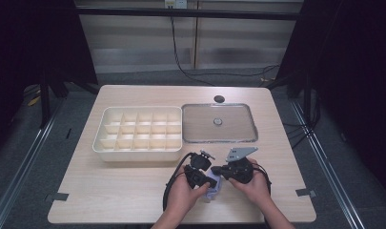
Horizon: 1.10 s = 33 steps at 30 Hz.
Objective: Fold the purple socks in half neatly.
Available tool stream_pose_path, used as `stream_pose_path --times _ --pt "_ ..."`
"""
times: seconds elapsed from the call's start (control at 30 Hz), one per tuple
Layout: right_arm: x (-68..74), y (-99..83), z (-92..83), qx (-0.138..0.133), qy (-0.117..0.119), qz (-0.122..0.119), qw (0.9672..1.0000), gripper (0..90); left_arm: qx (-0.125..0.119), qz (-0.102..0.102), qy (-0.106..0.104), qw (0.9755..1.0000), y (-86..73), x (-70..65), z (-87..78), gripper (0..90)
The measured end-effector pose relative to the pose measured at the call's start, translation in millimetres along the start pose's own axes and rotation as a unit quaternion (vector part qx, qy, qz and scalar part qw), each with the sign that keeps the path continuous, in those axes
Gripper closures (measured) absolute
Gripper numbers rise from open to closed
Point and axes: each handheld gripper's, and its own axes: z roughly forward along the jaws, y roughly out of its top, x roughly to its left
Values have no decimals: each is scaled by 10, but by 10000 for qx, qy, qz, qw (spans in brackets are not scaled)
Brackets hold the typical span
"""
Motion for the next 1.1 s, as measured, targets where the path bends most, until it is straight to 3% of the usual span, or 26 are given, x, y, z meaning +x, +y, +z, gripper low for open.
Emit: stream_pose_path --times 0.2,0.5,0.73,0.87,1.1 --pt "-4 -23 -1 -34 20 48 10000 900 83 -40 -10 10000 -35 6 139 851" --pt "-3 -13 5 -16 -12 3 10000 900 179 32 179 9997 -34 41 123 899" --pt "-14 -29 -15 -21 -29 75 10000 900 203 -47 239 9995 -28 95 69 895" --pt "-15 -32 -19 -23 -34 71 10000 900 70 -75 137 9999 -24 55 -8 882" --pt "-14 -30 -17 -22 -44 67 10000 900 -69 91 -73 9999 17 -60 -65 848"
